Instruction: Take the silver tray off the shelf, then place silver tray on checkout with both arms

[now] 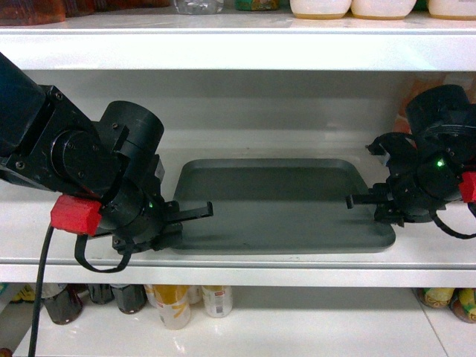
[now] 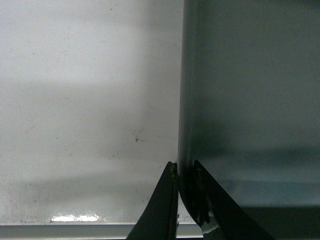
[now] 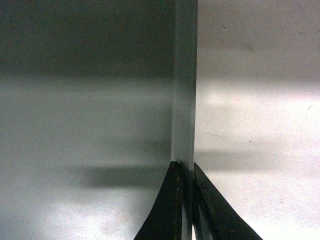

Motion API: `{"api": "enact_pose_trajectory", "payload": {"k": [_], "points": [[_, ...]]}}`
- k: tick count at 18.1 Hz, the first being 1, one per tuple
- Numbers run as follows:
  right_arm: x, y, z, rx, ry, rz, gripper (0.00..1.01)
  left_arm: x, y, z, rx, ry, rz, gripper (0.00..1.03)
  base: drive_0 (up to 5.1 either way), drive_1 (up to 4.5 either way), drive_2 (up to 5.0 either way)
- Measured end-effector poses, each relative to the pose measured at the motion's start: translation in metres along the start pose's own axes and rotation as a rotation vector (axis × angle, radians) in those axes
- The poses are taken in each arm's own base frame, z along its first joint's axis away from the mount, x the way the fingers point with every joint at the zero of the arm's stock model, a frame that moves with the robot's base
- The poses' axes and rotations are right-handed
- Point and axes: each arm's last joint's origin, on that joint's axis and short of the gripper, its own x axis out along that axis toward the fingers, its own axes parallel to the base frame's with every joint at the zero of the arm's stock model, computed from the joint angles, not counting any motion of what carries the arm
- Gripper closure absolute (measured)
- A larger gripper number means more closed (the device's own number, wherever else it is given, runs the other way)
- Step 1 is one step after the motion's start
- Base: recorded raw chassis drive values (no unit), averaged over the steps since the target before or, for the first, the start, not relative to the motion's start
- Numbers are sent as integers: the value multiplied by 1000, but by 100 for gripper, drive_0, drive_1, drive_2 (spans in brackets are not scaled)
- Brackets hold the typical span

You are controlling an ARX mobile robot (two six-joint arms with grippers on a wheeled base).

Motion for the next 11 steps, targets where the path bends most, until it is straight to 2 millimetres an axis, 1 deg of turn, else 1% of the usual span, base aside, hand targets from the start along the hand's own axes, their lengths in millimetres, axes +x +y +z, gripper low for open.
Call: {"api": "enact_pose_trajectory", "payload": {"k": [1,2,4,7,8,9,11], "points": [[1,0,-1,3,-4,0,97,0,1,-2,-34,0,-3,99,0,0,0],[0,0,-3,9,-10,0,97,0,1,-4,-65,-1,-20,100,0,0,0],[-4,0,-8,27,-24,6,97,-4,4,-9,-87,-23,-27,100,0,0,0],[-17,1,-28,64,-37,48,97,-18,15,-26,-91,-47,-13,100,0,0,0],[-23,2,-37,75,-37,63,97,-24,18,-31,-86,-49,0,100,0,0,0],[-40,4,-56,96,-39,86,97,-41,25,-45,-83,-60,1,100,0,0,0],[-63,4,-65,109,-70,105,98,-62,28,-50,-86,-97,-10,100,0,0,0]]}}
